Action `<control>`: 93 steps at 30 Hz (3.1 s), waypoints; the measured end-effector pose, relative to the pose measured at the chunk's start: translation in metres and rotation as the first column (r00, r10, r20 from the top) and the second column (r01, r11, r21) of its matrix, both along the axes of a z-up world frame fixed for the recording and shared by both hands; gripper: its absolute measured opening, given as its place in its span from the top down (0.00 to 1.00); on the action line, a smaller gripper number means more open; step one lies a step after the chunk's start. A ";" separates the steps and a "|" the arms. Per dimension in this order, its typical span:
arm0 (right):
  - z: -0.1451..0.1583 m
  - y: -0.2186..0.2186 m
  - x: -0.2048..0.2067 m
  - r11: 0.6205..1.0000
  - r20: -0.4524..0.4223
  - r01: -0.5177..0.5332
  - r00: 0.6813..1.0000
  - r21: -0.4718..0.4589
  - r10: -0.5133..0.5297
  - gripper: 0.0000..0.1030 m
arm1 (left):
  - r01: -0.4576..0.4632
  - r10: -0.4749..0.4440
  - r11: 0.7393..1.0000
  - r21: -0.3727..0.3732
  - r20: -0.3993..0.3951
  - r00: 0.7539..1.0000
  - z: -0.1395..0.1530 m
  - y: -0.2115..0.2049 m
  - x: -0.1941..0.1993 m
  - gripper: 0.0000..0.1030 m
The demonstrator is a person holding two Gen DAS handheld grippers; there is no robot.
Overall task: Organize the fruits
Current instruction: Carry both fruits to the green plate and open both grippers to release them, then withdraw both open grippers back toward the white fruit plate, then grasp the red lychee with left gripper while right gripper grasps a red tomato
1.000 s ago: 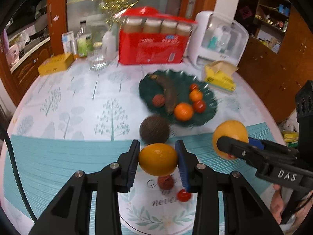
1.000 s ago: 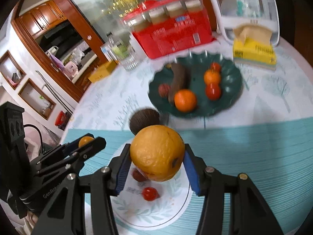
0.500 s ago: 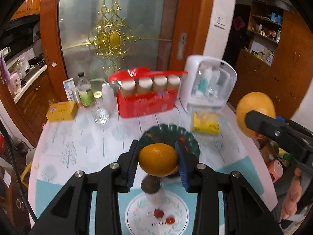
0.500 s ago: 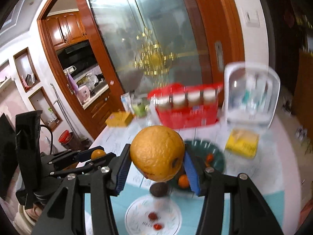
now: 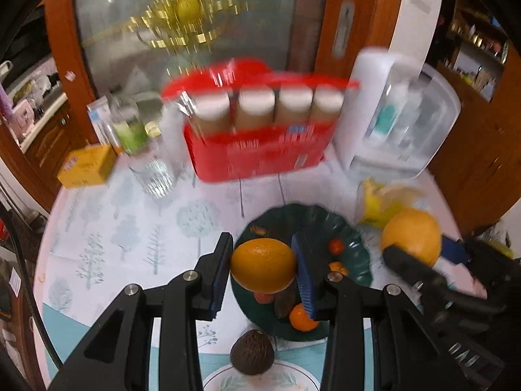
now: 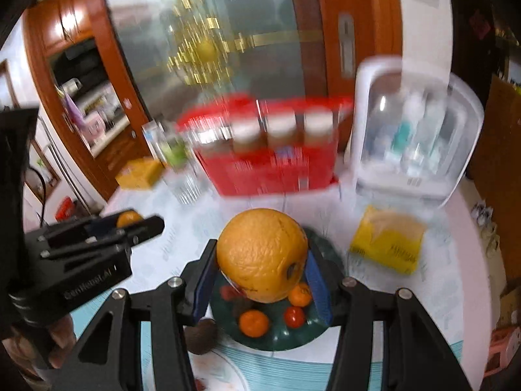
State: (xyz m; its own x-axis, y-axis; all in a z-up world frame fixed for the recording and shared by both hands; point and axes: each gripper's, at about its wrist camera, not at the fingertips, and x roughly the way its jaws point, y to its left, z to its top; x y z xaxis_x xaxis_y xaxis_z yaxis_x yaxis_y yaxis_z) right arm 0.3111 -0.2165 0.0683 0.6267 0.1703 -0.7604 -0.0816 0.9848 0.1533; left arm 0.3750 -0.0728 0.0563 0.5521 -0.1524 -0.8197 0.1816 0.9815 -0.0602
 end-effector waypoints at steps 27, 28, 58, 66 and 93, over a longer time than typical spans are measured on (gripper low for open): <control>-0.147 -0.012 0.048 0.999 -0.125 -0.025 0.992 0.029 0.028 0.48 | -0.009 0.001 0.999 -0.046 -0.170 0.985 -0.129 -0.029 0.056 0.39; -0.146 -0.012 0.047 0.999 -0.121 -0.026 0.992 0.025 0.029 0.48 | -0.009 0.001 0.999 -0.045 -0.170 0.985 -0.129 -0.028 0.054 0.36; -0.043 -0.003 -0.046 0.998 -0.054 0.024 0.998 -0.053 -0.027 0.48 | 0.027 -0.028 1.000 0.009 0.031 0.999 0.010 0.047 -0.073 0.19; 0.027 0.014 -0.106 0.999 0.052 -0.003 0.999 -0.047 0.006 0.48 | 0.052 -0.048 0.998 -0.031 0.128 0.991 0.059 0.082 -0.139 0.12; -0.122 0.091 -0.231 0.967 -0.015 -0.218 0.976 -0.129 0.218 0.48 | 0.075 -0.094 0.991 0.111 0.174 0.980 -0.099 0.084 -0.259 0.10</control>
State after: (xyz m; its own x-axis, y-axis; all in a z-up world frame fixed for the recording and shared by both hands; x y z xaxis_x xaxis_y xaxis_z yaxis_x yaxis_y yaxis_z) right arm 0.0806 -0.1260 -0.0540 0.5852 0.2031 -0.7850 -0.2962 0.9548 0.0262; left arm 0.1163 0.0108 -0.0431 0.6794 -0.1243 -0.7232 0.2626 0.9614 0.0815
